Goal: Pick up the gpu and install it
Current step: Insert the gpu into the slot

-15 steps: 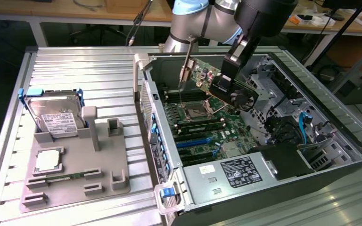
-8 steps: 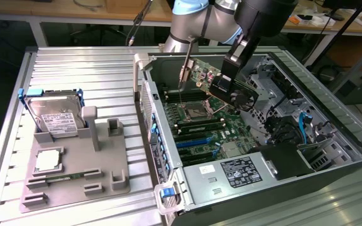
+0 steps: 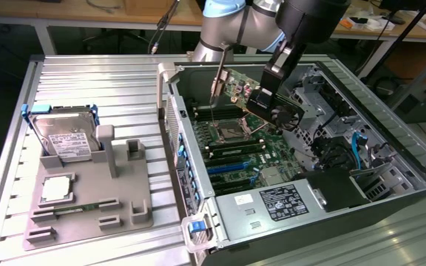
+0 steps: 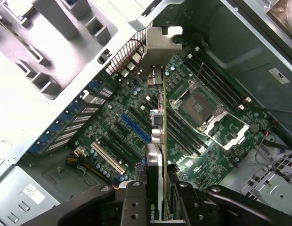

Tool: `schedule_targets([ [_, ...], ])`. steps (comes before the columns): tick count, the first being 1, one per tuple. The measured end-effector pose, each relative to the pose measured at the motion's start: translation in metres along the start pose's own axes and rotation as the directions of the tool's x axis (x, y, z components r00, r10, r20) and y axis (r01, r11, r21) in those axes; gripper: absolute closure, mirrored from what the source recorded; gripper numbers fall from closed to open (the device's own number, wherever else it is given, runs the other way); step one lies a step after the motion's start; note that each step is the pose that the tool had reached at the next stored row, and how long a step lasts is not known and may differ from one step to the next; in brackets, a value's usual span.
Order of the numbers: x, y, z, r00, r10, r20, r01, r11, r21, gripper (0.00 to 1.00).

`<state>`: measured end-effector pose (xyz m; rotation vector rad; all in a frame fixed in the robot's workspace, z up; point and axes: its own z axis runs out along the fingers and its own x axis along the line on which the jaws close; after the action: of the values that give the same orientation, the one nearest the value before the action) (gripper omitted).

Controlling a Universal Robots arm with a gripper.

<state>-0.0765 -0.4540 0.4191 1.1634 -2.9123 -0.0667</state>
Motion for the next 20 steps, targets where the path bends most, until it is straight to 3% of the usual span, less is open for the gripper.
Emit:
schedule_targets([
  [20,0.0,0.0,0.0,0.9999,-0.011,-0.0005,0.011,0.9999,-0.0001,0.73],
])
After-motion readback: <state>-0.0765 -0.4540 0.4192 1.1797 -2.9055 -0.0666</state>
